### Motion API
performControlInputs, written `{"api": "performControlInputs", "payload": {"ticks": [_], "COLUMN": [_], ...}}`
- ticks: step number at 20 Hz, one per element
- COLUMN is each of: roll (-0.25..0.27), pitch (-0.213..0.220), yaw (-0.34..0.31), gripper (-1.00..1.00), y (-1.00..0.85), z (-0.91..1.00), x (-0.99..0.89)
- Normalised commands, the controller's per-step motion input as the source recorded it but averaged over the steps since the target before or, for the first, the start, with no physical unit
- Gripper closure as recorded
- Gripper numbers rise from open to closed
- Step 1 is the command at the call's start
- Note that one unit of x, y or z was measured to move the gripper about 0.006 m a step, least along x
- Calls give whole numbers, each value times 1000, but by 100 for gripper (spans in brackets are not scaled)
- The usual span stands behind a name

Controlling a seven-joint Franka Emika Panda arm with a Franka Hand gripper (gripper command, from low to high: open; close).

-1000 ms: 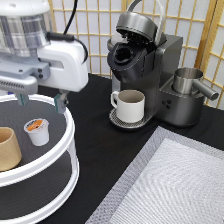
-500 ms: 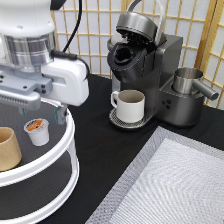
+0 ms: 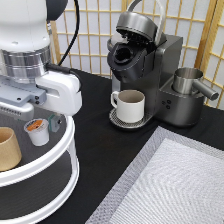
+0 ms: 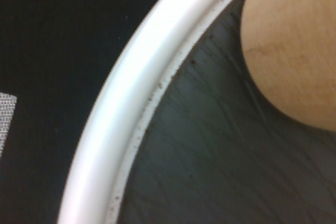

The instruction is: Make coffee

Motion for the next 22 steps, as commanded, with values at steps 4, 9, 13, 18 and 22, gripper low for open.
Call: {"api": "performControlInputs", "payload": {"ticks": [4, 9, 13, 18, 22], "roll": [-37, -46, -63, -55, -33], "pitch": [-23, -25, -28, -38, -35], "yaw": [0, 0, 0, 0, 2], "gripper": [-100, 100, 100, 100, 100], "y": [-92, -54, 0, 0, 14], "z": [-204, -73, 11, 4, 171], "x": [-131, -119, -1, 0, 91]}}
